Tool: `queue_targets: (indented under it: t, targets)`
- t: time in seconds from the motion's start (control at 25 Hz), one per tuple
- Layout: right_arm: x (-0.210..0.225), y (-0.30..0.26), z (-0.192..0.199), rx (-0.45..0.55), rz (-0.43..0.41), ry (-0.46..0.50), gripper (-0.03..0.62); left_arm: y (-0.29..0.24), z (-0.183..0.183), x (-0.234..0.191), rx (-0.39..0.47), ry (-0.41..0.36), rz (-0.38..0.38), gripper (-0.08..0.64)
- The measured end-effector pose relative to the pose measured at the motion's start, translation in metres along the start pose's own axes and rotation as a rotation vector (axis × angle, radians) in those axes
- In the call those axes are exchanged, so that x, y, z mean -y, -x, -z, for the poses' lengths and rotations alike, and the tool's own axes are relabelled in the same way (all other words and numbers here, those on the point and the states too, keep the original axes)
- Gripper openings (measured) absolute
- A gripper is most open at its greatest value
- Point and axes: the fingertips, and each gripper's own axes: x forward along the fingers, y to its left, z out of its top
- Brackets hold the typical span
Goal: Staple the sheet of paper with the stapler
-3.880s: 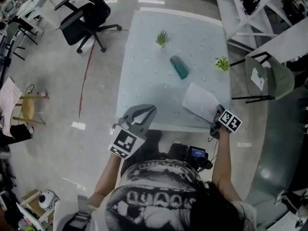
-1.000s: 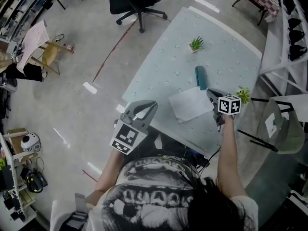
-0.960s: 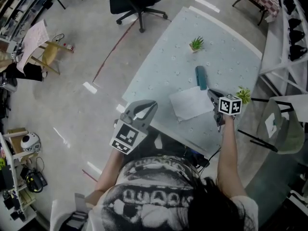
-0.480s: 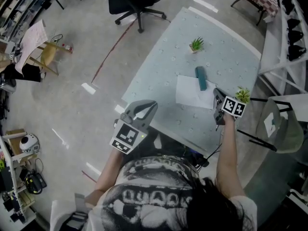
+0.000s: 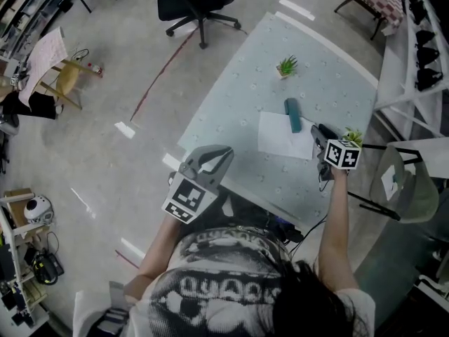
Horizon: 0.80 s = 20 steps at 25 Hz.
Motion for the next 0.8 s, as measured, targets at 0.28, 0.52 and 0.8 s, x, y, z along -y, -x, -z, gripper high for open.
queue_targets:
  t: [0.28,0.52,0.8]
  targets:
    - [-0.059,-0.017,-0.017,-0.119,-0.157,0.166,0.003,-0.007,-0.005,0.009,0.022,-0.017,0.046,0.006]
    - [-0.066,-0.034,0.005,-0.322,-0.175,0.249,0.003,-0.013,-0.010,0.005,0.036,-0.033,0.059,0.006]
    - [-0.067,-0.047,0.019,-0.542,-0.177,0.342,0.003,-0.015,-0.001,-0.010,0.036,-0.006,0.049,0.006]
